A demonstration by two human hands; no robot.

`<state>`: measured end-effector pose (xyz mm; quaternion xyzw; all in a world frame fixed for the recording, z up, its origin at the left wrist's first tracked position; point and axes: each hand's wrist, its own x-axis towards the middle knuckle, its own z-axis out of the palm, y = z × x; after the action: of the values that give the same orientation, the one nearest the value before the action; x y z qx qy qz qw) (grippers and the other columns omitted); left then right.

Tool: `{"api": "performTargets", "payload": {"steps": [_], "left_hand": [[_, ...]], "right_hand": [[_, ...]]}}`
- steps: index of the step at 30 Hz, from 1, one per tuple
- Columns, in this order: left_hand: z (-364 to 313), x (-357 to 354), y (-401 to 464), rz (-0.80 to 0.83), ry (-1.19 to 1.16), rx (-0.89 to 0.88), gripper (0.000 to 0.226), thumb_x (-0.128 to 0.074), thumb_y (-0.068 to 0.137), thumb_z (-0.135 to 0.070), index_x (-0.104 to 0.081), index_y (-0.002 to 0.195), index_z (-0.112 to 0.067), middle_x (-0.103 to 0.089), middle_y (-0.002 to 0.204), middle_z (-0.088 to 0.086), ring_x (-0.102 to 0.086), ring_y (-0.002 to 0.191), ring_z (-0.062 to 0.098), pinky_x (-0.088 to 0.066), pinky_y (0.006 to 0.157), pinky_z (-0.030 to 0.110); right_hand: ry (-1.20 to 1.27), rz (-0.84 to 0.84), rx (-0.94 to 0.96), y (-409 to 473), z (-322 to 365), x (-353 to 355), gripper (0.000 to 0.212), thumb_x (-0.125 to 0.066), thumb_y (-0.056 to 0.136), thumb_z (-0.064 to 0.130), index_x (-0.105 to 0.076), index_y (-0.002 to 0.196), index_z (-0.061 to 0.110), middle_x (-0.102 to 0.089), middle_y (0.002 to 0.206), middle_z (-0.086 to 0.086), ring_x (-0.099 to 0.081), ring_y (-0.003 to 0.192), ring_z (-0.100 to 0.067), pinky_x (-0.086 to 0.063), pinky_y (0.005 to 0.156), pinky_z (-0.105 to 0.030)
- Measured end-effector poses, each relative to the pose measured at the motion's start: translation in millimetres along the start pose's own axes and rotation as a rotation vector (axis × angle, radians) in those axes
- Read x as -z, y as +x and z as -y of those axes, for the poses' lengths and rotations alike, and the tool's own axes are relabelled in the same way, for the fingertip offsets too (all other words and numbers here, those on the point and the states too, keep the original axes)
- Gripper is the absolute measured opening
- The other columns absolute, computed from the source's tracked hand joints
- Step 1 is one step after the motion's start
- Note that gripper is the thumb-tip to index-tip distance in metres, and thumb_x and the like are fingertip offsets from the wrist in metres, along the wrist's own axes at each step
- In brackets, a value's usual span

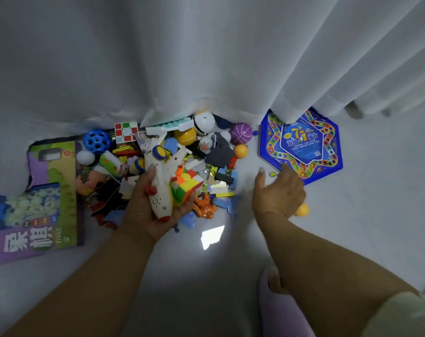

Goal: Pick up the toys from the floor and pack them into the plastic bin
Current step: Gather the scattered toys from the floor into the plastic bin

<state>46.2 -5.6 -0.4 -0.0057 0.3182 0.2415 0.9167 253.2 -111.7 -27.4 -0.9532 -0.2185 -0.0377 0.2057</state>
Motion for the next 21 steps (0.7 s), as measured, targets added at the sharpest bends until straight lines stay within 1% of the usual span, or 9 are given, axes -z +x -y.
{"api": "performTargets", "payload": {"steps": [1, 3, 5, 7, 11, 14, 17, 19, 21], "left_hand": [[5, 1, 0, 0.004, 0.005, 0.028, 0.097, -0.094, 0.039, -0.032, -0.060, 0.129, -0.018, -0.060, 0.131, 0.014, -0.060, 0.114, 0.038, -0.054, 0.085, 0.048], [12, 3, 0, 0.004, 0.010, 0.056, 0.086, -0.095, 0.038, -0.032, -0.068, 0.118, -0.016, -0.060, 0.129, 0.015, -0.059, 0.115, 0.039, -0.050, 0.090, 0.049], [16, 2, 0, -0.011, 0.005, 0.052, 0.080, -0.095, 0.037, -0.031, -0.072, 0.111, -0.013, -0.061, 0.128, 0.016, -0.060, 0.113, 0.040, -0.050, 0.089, 0.050], [18, 1, 0, -0.044, -0.009, 0.030, 0.083, -0.095, 0.037, -0.031, -0.071, 0.113, -0.012, -0.061, 0.127, 0.017, -0.060, 0.112, 0.040, -0.052, 0.087, 0.049], [19, -3, -1, -0.126, -0.015, -0.004, 0.103, -0.095, 0.035, -0.033, -0.058, 0.129, -0.014, -0.060, 0.129, 0.017, -0.055, 0.120, 0.038, -0.055, 0.083, 0.048], [15, -2, -3, -0.147, -0.025, -0.010, 0.109, -0.096, 0.032, -0.032, -0.056, 0.132, -0.015, -0.058, 0.131, 0.017, -0.052, 0.123, 0.038, -0.056, 0.081, 0.049], [9, 2, -9, -0.138, -0.017, -0.026, 0.106, -0.096, 0.032, -0.032, -0.057, 0.129, -0.014, -0.059, 0.129, 0.018, -0.058, 0.116, 0.039, -0.056, 0.080, 0.049], [3, 7, -14, -0.135, -0.022, -0.039, 0.103, -0.096, 0.032, -0.031, -0.059, 0.127, -0.013, -0.060, 0.128, 0.018, -0.059, 0.115, 0.037, -0.056, 0.079, 0.049], [-5, 14, -20, -0.133, -0.021, -0.046, 0.101, -0.096, 0.032, -0.031, -0.061, 0.124, -0.012, -0.059, 0.130, 0.018, -0.055, 0.119, 0.036, -0.055, 0.082, 0.049]], "right_hand": [[-0.161, 0.065, -0.205, 13, -30, 4, 0.065, -0.043, 0.086, 0.059, -0.039, 0.135, 0.017, -0.049, 0.129, -0.016, -0.044, 0.121, -0.033, -0.036, 0.097, -0.047], [-0.280, 0.292, -0.528, 30, -70, 9, 0.079, -0.038, 0.082, 0.071, -0.018, 0.145, 0.028, -0.027, 0.145, -0.016, -0.027, 0.133, -0.036, -0.027, 0.105, -0.055], [-0.279, 0.535, -0.607, 33, -83, 5, 0.084, -0.038, 0.083, 0.072, -0.007, 0.149, 0.030, -0.016, 0.149, -0.016, -0.020, 0.136, -0.037, -0.022, 0.109, -0.053], [-0.324, 0.667, -0.517, 23, -80, -2, 0.075, -0.040, 0.089, 0.063, -0.015, 0.147, 0.023, -0.025, 0.142, -0.018, -0.029, 0.130, -0.035, -0.029, 0.105, -0.047], [-0.438, 0.689, -0.156, -4, -58, -3, 0.045, -0.048, 0.096, 0.029, -0.034, 0.134, 0.009, -0.036, 0.128, -0.016, -0.037, 0.118, -0.031, -0.038, 0.100, -0.038], [-0.265, 0.686, -0.167, -11, -30, -3, 0.043, -0.057, 0.090, 0.020, -0.042, 0.128, 0.008, -0.037, 0.128, -0.016, -0.039, 0.119, -0.032, -0.040, 0.102, -0.038], [-0.082, 0.715, -0.128, -7, -8, -17, 0.046, -0.068, 0.083, 0.022, -0.047, 0.123, 0.014, -0.043, 0.120, -0.012, -0.048, 0.111, -0.031, -0.044, 0.092, -0.035], [0.119, 0.719, -0.128, -3, 9, -24, 0.028, -0.059, 0.088, 0.019, -0.050, 0.114, 0.017, -0.042, 0.109, -0.009, -0.054, 0.099, -0.032, -0.046, 0.081, -0.034], [0.173, 0.673, -0.058, 0, 23, -30, 0.018, -0.045, 0.095, 0.018, -0.050, 0.112, 0.017, -0.041, 0.107, -0.011, -0.051, 0.085, -0.028, -0.043, 0.073, -0.033]]}}
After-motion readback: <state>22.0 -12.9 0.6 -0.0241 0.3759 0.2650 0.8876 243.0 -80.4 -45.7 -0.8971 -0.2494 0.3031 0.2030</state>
